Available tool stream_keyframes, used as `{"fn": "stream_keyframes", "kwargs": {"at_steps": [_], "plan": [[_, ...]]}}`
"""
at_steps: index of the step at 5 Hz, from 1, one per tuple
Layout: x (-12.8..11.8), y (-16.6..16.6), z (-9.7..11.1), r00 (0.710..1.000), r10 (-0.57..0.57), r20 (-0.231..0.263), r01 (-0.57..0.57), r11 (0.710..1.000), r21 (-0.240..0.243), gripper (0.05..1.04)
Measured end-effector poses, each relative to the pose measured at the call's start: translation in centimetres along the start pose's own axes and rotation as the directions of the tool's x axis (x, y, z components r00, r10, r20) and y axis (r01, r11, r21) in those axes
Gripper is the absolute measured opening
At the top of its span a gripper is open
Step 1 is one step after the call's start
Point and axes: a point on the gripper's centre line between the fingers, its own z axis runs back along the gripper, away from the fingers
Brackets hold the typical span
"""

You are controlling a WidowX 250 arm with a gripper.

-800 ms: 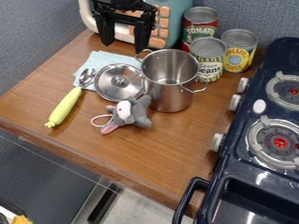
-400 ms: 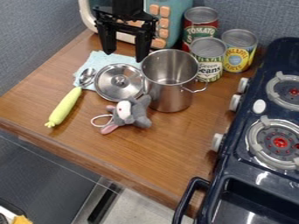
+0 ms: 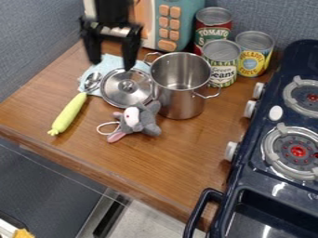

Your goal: Move the spoon a little to the right

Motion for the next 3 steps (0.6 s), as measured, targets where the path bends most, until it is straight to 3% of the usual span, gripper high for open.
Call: {"fn": "stream_keyframes", "kwargs": {"at_steps": [2, 3], "plan": [[-2.1, 2.2, -2.5, 0.996, 0.003, -0.091, 0.004, 0.997, 0.077, 0.999], [-3.3, 2.1, -1.9, 0.996, -0.017, -0.09, 0.026, 0.995, 0.098, 0.999]]}}
